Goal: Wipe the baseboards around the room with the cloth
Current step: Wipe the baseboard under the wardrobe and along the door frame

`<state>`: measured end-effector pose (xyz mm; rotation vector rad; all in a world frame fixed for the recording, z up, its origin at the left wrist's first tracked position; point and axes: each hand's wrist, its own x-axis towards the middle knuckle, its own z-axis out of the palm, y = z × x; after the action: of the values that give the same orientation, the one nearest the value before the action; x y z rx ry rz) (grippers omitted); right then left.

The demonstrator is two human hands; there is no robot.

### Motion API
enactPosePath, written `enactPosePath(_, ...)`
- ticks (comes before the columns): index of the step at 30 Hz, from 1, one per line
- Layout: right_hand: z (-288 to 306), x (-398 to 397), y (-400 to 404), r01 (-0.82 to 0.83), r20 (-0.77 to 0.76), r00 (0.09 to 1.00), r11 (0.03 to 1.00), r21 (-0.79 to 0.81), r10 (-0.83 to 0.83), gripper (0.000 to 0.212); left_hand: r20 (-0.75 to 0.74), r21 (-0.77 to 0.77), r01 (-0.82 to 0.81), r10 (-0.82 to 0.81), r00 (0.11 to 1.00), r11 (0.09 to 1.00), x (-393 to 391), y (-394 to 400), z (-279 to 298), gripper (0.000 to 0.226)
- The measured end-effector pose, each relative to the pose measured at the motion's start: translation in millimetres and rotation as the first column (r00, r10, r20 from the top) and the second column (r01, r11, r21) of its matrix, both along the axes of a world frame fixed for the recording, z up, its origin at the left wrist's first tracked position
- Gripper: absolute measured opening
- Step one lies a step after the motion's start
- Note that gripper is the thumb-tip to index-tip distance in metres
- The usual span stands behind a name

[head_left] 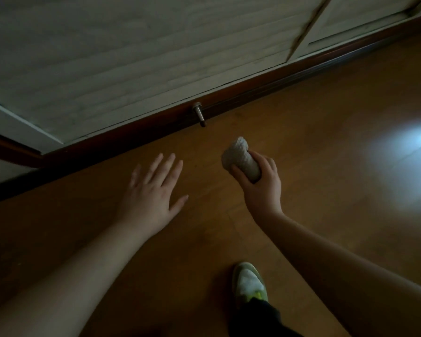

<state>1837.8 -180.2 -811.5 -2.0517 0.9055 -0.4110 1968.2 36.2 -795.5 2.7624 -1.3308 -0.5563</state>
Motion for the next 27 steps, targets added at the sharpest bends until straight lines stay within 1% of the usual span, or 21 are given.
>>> enactPosePath(2, 38, -12, 14, 0.003, 0.018, 1.0, 1.0, 0.026, -0.003, 0.052, -0.019, 0.029, -0.002, 0.002, 1.0, 1.0, -12, 4, 33, 0.079)
enactPosePath(5, 92, -26, 25, -0.036, 0.016, 0.999, 0.999, 0.033, 0.036, 0.051, -0.039, 0.057, 0.014, -0.012, 0.999, 0.998, -24, 4, 79, 0.079)
enactPosePath(9, 147, -40, 26, -0.065, 0.029, 0.997, 0.998, 0.015, 0.065, 0.05, -0.036, 0.025, 0.042, -0.041, 0.999, 0.999, -30, -1, 130, 0.077)
enactPosePath(11, 165, -47, 24, -0.04, 0.053, 0.998, 0.999, -0.003, 0.04, 0.051, -0.028, 0.004, 0.048, -0.048, 0.998, 0.999, -28, -2, 152, 0.076)
enactPosePath(13, 181, -55, 20, 0.018, 0.076, 0.997, 1.0, 0.012, -0.019, 0.051, -0.016, -0.011, 0.048, -0.048, 0.999, 0.999, -27, -2, 172, 0.075)
enactPosePath(17, 208, -71, 9, 0.078, 0.081, 0.993, 0.995, 0.054, -0.082, 0.052, -0.002, 0.019, 0.024, -0.024, 1.0, 1.0, -30, 0, 208, 0.076)
enactPosePath(23, 242, -82, -28, 0.089, 0.058, 0.994, 0.99, 0.114, -0.096, 0.053, -0.015, 0.072, 0.009, -0.007, 1.0, 0.997, -54, -28, 242, 0.077)
enactPosePath(27, 271, -88, -62, 0.02, 0.036, 0.999, 0.991, 0.133, -0.025, 0.054, -0.026, 0.095, -0.051, 0.054, 0.998, 0.994, -75, -63, 262, 0.078)
